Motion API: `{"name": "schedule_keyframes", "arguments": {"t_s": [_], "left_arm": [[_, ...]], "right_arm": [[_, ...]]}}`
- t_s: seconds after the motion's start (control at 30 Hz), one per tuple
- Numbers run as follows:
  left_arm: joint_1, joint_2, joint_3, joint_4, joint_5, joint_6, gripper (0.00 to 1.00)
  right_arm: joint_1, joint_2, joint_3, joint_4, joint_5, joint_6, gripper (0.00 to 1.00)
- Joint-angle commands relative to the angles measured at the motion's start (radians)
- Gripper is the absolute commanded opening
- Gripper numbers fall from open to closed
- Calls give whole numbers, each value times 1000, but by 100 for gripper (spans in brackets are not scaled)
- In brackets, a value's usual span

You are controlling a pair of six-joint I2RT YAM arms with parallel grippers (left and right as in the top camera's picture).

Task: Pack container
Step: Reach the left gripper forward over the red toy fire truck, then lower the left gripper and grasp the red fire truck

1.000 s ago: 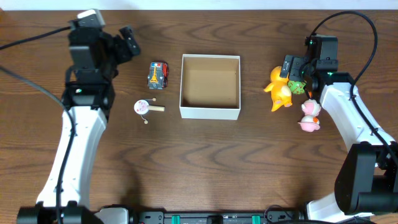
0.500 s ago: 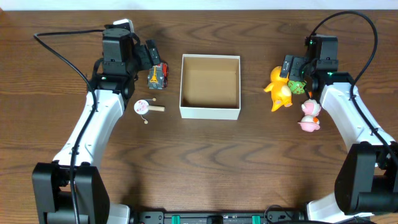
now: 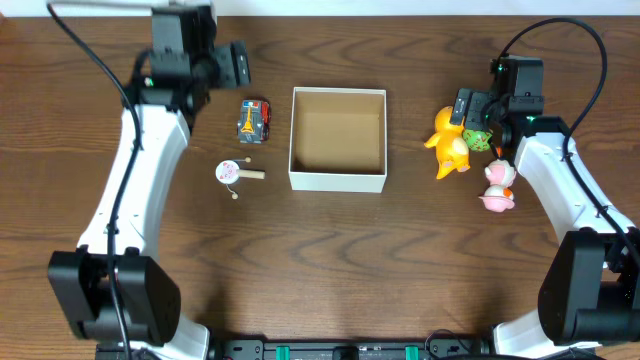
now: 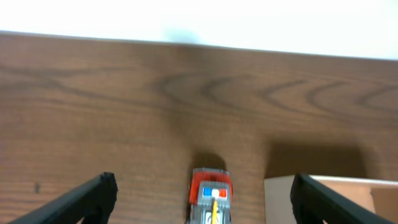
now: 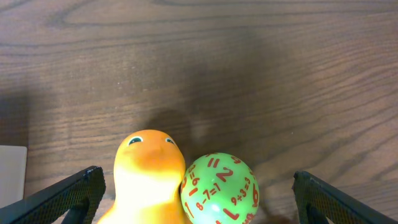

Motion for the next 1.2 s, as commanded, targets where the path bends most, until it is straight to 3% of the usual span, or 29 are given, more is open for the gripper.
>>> {"name": "schedule_keyframes", "arguments": {"t_s": [0.0, 0.23, 0.3, 0.5, 0.73, 0.83, 1.17], "left_arm": [[5, 64, 164, -87, -12, 39, 85], [5, 214, 428, -330, -13, 35, 72], [4, 254, 458, -395, -11, 35, 68], [4, 359, 463, -534, 49, 28, 67], [4, 433, 463, -518, 50, 29, 68], [0, 455, 462, -527, 50, 29, 76], [-4, 550, 461, -531, 50, 28, 76]], "right_arm": [[-6, 1, 19, -1, 6, 17, 99], [-6, 1, 19, -1, 6, 18, 99], [-6, 1, 19, -1, 6, 17, 99], [-6, 1, 19, -1, 6, 17, 99], [-6, 1, 19, -1, 6, 17, 99], [-6, 1, 19, -1, 6, 17, 99], [-6, 1, 19, -1, 6, 17, 99]]}}
